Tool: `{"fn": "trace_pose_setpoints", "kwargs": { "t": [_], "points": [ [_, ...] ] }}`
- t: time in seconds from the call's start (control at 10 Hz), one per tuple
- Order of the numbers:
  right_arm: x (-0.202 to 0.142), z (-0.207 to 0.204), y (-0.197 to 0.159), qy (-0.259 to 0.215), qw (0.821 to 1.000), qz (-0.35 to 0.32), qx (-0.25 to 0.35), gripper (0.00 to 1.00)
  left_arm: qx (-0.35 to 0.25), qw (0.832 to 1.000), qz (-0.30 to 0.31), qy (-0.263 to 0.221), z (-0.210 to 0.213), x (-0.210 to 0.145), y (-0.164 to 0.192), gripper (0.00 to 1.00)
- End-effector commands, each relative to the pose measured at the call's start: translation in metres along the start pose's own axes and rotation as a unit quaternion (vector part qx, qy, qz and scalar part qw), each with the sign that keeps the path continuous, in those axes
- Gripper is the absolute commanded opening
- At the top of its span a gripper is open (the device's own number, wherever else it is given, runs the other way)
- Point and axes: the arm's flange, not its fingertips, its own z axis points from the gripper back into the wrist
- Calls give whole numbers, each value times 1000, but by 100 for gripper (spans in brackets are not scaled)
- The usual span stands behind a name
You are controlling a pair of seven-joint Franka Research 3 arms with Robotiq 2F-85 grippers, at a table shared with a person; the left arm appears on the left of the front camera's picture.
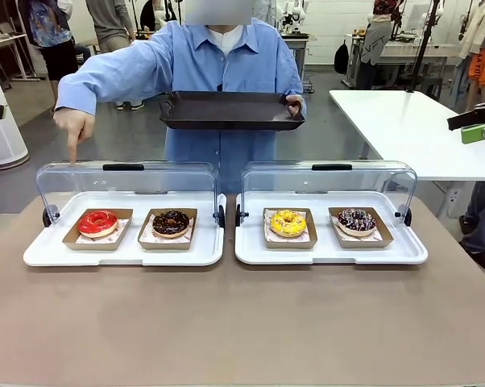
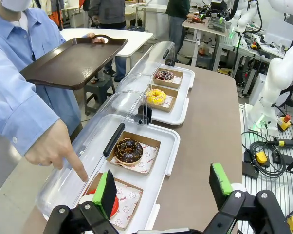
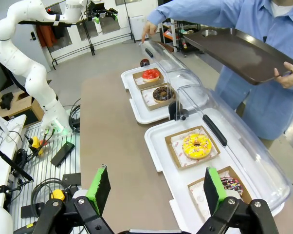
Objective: Provide the desired donut to the person.
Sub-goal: Pick up and lift the Paper togo box containing the Donut pointed at by the person.
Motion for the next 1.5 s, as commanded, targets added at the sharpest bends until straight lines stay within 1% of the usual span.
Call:
{"fn": "trace_pose_setpoints", "kwargs": {
  "t": [0.0,0.1,0.2,0.3,0.4,0.5,0.6,0.7,0.8,0.9,1.0,1.1,1.3,1.4],
  "points": [
    [0,2,-1,-2,1000,1,1,100,-1,1000,-1,-6,3,2,1,100],
    [0,2,-1,-2,1000,1,1,100,0,1000,0,0,0,0,0,100],
    [0,2,-1,-2,1000,1,1,100,4,999,-31,37,-4,17,-4,100],
    [0,2,-1,-2,1000,1,1,100,23,995,-46,81,-6,15,-20,100],
    [0,2,-1,-2,1000,1,1,100,21,988,-68,135,-15,25,-32,100],
    [0,2,-1,-2,1000,1,1,100,34,977,-99,188,-25,41,-36,100],
    [0,2,-1,-2,1000,1,1,100,43,956,-128,260,-40,50,-43,100],
    [0,2,-1,-2,1000,1,1,100,53,937,-148,312,-58,51,-53,100],
    [0,2,-1,-2,1000,1,1,100,45,922,-163,349,-77,53,-60,100],
    [0,2,-1,-2,1000,1,1,100,37,902,-174,394,-97,52,-61,100],
    [0,2,-1,-2,1000,1,1,100,22,885,-178,429,-117,48,-61,100],
    [0,2,-1,-2,1000,1,1,100,2,869,-166,466,-138,38,-56,100],
    [0,2,-1,-2,1000,1,1,100,-8,854,-157,496,-174,17,-43,100],
    [0,2,-1,-2,1000,1,1,100,13,848,-162,505,-189,4,-39,100]
  ]
}}
